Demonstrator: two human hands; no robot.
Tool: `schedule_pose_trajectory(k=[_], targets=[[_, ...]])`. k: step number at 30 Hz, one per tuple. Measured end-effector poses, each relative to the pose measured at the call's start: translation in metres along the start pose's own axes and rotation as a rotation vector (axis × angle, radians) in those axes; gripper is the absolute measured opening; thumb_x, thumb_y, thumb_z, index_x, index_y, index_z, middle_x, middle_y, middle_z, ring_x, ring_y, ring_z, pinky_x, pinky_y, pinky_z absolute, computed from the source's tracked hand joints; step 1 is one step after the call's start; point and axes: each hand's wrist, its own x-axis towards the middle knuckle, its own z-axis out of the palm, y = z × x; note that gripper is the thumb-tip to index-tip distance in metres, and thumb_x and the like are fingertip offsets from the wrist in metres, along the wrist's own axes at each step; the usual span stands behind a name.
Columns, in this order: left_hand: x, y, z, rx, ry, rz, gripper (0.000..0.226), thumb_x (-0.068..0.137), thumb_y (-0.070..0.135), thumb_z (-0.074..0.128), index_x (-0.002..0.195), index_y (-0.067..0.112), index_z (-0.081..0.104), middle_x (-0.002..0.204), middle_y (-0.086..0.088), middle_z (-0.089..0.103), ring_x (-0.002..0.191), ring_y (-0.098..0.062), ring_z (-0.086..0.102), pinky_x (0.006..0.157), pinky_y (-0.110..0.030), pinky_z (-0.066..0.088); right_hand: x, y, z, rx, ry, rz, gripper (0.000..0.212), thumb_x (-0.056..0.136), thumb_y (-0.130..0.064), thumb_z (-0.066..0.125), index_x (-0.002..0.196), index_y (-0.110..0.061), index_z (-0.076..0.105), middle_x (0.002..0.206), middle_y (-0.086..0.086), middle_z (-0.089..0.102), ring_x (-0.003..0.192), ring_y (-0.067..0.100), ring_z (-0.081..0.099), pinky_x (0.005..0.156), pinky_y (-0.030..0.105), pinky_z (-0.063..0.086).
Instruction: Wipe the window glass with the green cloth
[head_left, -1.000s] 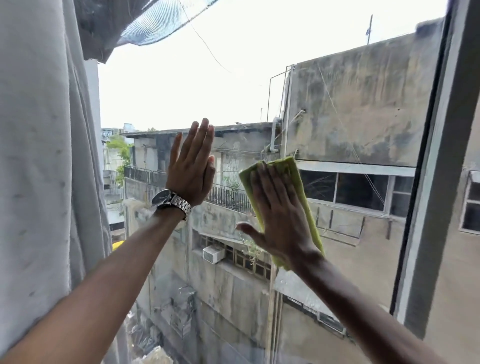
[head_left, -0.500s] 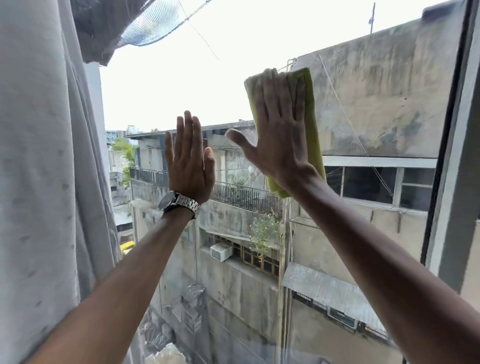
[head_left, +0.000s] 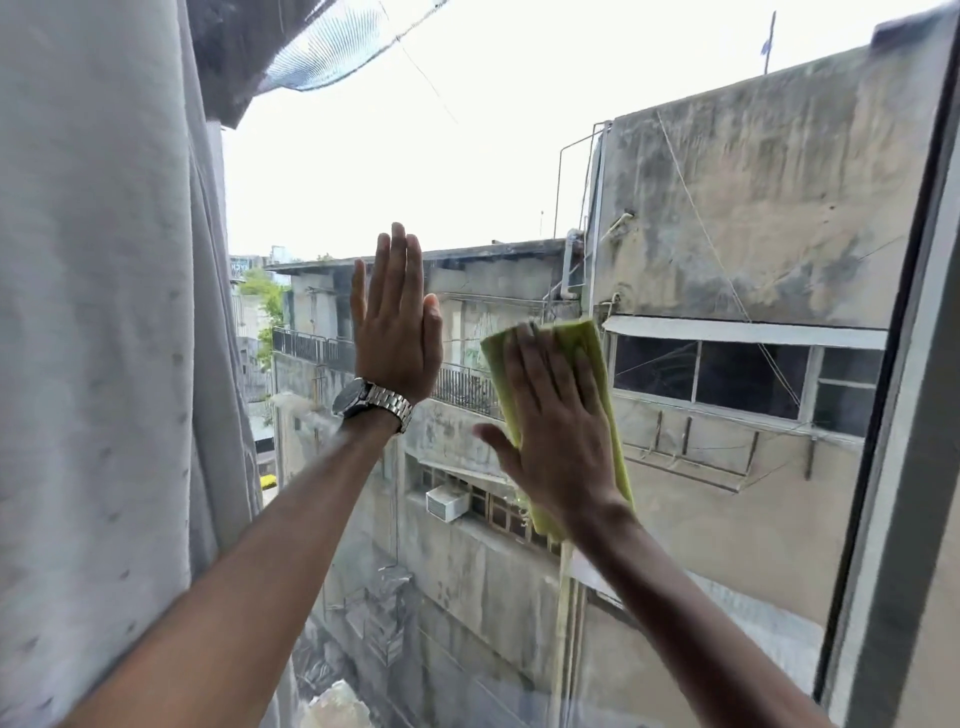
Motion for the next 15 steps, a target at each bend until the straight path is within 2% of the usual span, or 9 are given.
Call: schedule_pose_trajectory(k=[4,7,11,15], targets=[[-0.001,-0.003,0.003,0.004,0.016,0.019,0.057,0.101,0.019,0.029,0.155,0.002,0.023,0.166,-0.017,0.024,0.157,-0.027,0.019,0.127,-0.056,0.017,0.115,0.009,-0.044,0.0,0.137,0.085,0.093,0.098,-0.073,0.022,0.161,-0.006,0.015,0.17,0.014,0.015,0.159,0.03,0.01,0.131,0.049,0.01],[-0.001,-0.006,0.006,-0.007,0.028,0.035,0.057,0.101,0.02,0.027,0.155,0.002,0.024,0.166,-0.017,0.025,0.156,-0.027,0.019,0.127,-0.056,0.018,0.131,0.009,-0.046,-0.03,0.124,0.061,0.094,0.098,-0.074,0.02,0.162,-0.007,0.013,0.171,0.014,0.012,0.159,0.03,0.008,0.131,0.05,0.011],[-0.001,-0.005,0.005,-0.001,0.037,0.025,0.057,0.101,0.022,0.025,0.155,0.002,0.025,0.165,-0.017,0.026,0.156,-0.028,0.021,0.127,-0.057,0.018,0.044,0.002,-0.009,-0.027,0.041,-0.049,0.093,0.097,-0.075,0.014,0.162,-0.009,0.015,0.171,0.013,0.012,0.159,0.03,0.009,0.13,0.051,0.016],[0.001,-0.003,0.005,-0.009,0.035,0.022,0.058,0.101,0.023,0.025,0.154,0.001,0.027,0.165,-0.019,0.027,0.156,-0.029,0.022,0.126,-0.057,0.019,-0.074,-0.007,0.028,-0.007,-0.09,-0.09,0.09,0.097,-0.075,0.024,0.16,-0.011,0.024,0.17,0.01,0.018,0.157,0.028,0.018,0.125,0.051,0.024]])
